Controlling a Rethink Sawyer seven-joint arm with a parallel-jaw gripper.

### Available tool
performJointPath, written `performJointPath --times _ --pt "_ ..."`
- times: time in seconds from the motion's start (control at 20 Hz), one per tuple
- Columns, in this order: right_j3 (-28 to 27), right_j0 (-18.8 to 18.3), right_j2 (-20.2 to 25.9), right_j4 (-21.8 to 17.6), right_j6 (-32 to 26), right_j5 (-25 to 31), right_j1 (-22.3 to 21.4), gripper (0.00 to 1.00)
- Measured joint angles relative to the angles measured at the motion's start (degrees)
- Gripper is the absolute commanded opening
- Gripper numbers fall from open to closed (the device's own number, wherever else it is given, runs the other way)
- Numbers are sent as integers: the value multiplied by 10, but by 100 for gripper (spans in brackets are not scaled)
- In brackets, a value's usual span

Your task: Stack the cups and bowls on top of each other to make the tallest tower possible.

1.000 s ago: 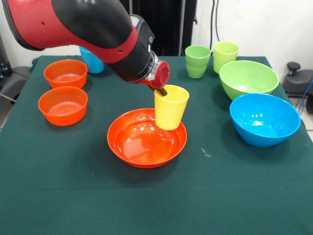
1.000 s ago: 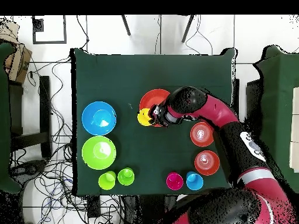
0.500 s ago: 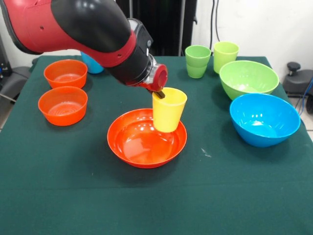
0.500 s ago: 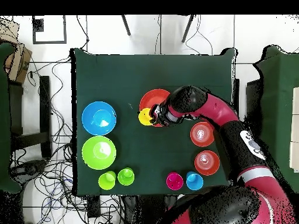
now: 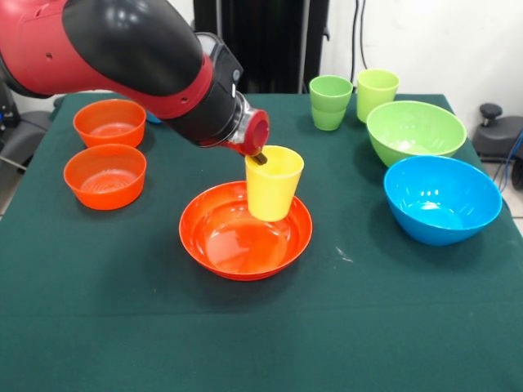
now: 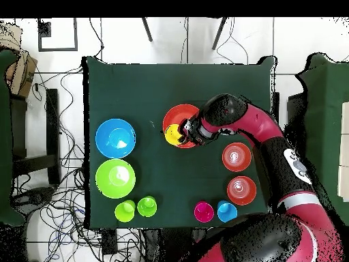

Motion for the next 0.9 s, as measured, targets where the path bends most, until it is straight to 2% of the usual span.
performJointPath --times 0.9 --pt "-1 -2 1 -2 0 2 7 0"
